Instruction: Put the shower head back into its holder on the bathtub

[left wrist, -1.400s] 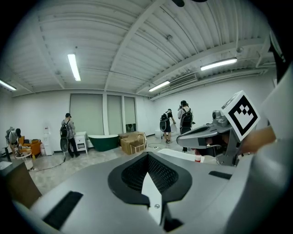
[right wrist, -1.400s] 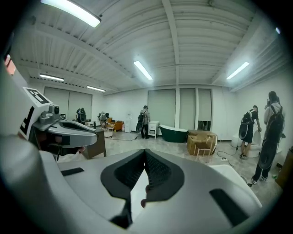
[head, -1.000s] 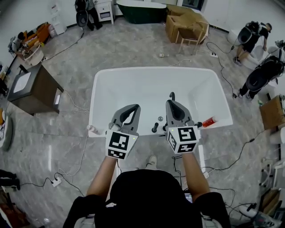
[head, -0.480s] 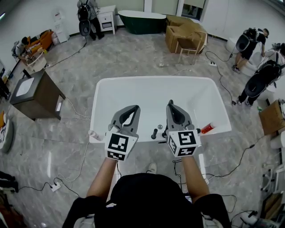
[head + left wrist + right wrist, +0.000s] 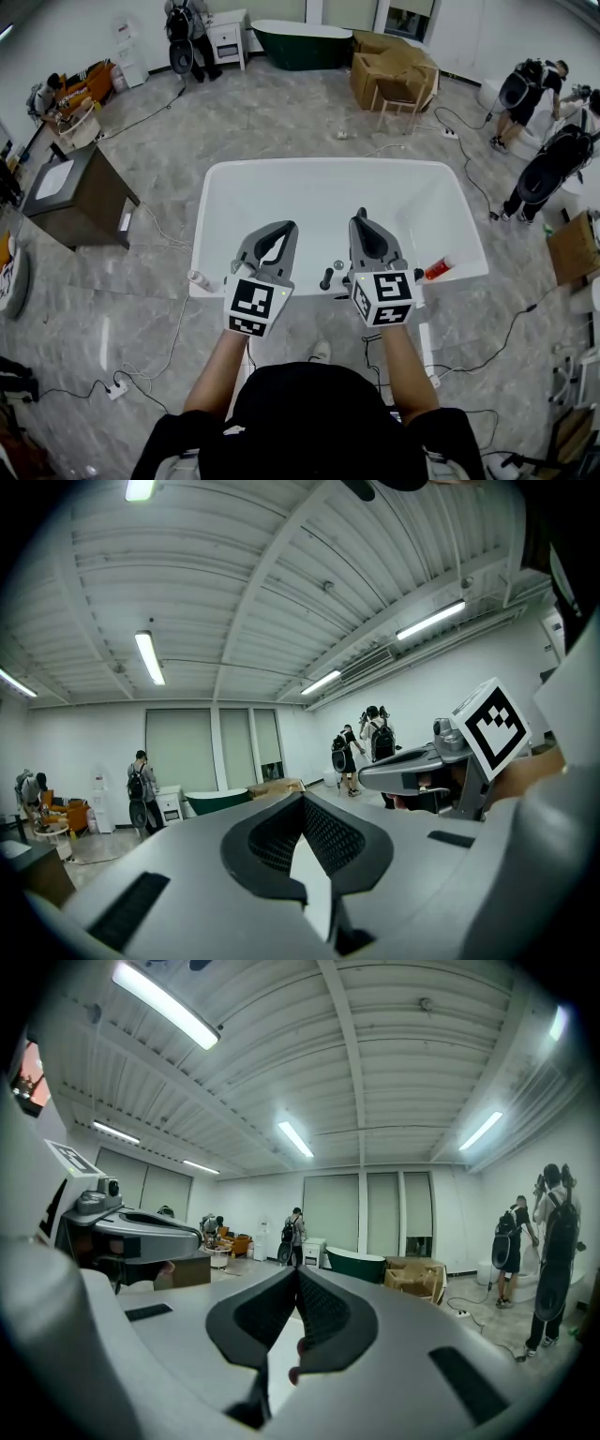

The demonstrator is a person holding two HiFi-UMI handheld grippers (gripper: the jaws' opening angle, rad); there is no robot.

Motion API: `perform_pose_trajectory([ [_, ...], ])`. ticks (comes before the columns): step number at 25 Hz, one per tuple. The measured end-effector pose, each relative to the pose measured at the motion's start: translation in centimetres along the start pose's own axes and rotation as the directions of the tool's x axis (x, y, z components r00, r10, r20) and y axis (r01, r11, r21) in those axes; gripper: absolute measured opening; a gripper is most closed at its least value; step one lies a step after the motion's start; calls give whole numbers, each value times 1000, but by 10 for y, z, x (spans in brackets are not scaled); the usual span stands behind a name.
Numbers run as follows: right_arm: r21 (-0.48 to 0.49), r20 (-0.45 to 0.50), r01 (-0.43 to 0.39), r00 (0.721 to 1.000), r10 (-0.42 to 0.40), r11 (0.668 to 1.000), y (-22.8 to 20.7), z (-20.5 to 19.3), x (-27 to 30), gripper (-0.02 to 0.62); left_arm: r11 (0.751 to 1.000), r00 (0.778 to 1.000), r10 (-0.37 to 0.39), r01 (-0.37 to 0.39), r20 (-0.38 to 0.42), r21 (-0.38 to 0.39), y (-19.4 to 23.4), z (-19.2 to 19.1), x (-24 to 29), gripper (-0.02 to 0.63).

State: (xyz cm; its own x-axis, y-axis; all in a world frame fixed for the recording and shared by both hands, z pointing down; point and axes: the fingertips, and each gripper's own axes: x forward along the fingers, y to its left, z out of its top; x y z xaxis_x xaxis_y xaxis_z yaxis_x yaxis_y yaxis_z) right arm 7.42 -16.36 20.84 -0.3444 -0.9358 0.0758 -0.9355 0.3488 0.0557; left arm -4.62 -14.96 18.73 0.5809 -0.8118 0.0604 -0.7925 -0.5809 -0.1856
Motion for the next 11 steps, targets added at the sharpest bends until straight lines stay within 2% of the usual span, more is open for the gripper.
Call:
perform_pose_trajectory([
  [11, 1, -11, -8, 1000, 8, 1000, 1, -1, 1, 23, 1000, 1000, 7, -7, -5, -4, 0, 1, 1, 11],
])
